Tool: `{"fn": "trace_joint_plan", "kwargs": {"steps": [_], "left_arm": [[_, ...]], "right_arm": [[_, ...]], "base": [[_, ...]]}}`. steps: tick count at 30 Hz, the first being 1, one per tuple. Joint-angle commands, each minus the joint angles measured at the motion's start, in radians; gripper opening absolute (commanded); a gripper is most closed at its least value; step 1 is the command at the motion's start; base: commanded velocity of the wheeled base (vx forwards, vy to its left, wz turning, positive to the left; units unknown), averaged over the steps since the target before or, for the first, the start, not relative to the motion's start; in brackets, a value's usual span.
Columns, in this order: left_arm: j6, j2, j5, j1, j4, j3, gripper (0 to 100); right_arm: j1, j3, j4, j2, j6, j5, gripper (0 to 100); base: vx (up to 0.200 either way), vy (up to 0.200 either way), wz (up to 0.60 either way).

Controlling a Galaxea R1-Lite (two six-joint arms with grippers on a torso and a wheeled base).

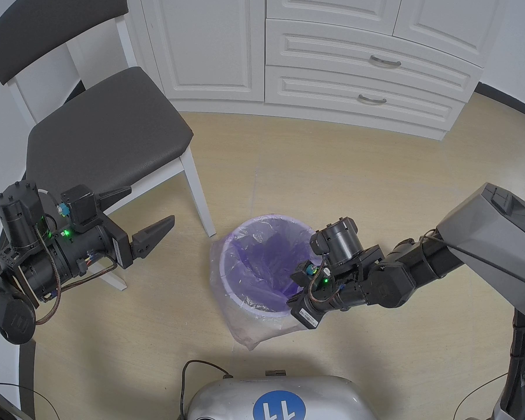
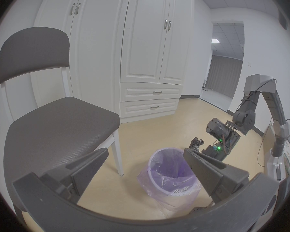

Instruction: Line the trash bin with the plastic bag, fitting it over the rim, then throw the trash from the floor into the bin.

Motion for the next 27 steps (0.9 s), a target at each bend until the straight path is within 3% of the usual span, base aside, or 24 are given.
{"fn": "trace_joint_plan", "kwargs": {"steps": [1, 12, 27], "left_arm": [[-0.001, -0.001, 0.0, 0.0, -0.001, 0.0, 100], [-0.001, 0.009, 0.0, 0.0, -0.001, 0.0, 100], [-0.001, 0.013, 0.0, -0.002, -0.001, -0.002, 100]], "right_arm": [[0.038, 0.048, -0.021, -0.031, 0.0, -0.004, 0], [0.089, 0.094, -0.073, 0.061, 0.002, -0.007, 0], [0.077, 0.031, -0.189, 0.201, 0.009, -0.052, 0]], "base": [[0.0, 0.0, 0.0], [0.0, 0.0, 0.0], [0.0, 0.0, 0.0]]}}
